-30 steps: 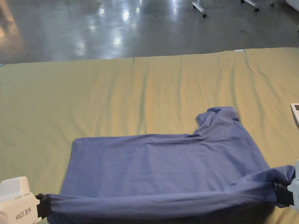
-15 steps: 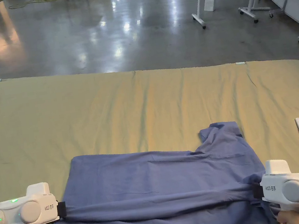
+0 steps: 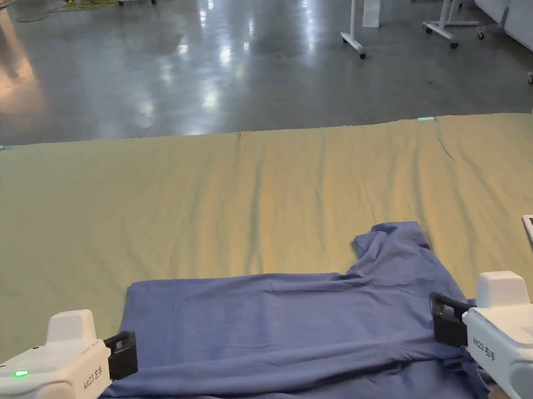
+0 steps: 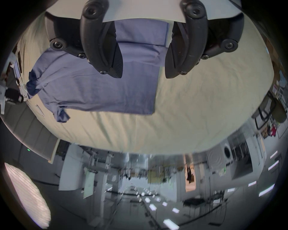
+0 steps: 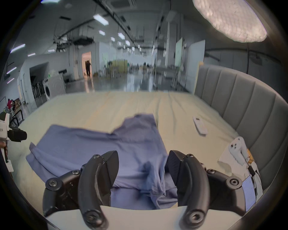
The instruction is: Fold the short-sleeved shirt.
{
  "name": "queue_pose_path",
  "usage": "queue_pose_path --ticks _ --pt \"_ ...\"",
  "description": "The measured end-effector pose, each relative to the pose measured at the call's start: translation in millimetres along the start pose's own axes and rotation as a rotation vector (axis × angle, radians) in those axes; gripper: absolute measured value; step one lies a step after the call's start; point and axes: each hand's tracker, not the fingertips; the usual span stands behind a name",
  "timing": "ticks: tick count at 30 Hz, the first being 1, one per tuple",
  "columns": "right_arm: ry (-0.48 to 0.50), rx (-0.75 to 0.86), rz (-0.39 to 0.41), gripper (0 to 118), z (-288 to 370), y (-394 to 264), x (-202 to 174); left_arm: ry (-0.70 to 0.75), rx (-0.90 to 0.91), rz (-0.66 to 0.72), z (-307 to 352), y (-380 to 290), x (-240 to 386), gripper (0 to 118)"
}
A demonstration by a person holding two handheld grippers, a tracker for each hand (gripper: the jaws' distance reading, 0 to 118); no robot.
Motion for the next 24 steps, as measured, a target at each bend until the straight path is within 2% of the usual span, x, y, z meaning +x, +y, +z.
queue_pose_path --ticks 3,5,7,8,9,10,11,12,14,21,24 --pt "-0.017 0.128 -0.015 70 19 4 -14 0.013 0.157 -0.026 35 -4 18 56" --pt "-0.024 0.195 -0.014 64 43 14 -29 0.016 0.24 -0.052 55 -7 30 51" --pt "-0.025 0.251 -0.014 45 60 18 -39 0.041 0.273 -0.074 66 -10 36 30" --pt "-0.039 0.276 0.003 31 68 21 -45 0.058 0.289 -0.079 73 -10 41 21" --pt "-0.049 0.316 0.027 13 64 17 -47 0.065 0.306 -0.074 80 -12 44 18" --pt "-0.043 0.338 0.021 7 69 17 -49 0.069 0.325 -0.056 86 -12 47 15" --pt "-0.039 0.325 0.012 5 73 15 -52 0.069 0.344 -0.035 87 -14 44 7" --pt "-0.042 0.349 0.02 1 77 15 -53 0.069 0.359 -0.025 92 -15 45 5" --pt "-0.021 0.359 0.01 1 81 13 -54 0.074 0.386 -0.027 102 -17 48 1" --pt "-0.002 0.368 0.019 0 91 9 -56 0.053 0.391 0.01 120 -21 40 0" --pt "-0.003 0.347 0.025 0 88 6 -54 0.036 0.296 0.002 115 -26 29 0"
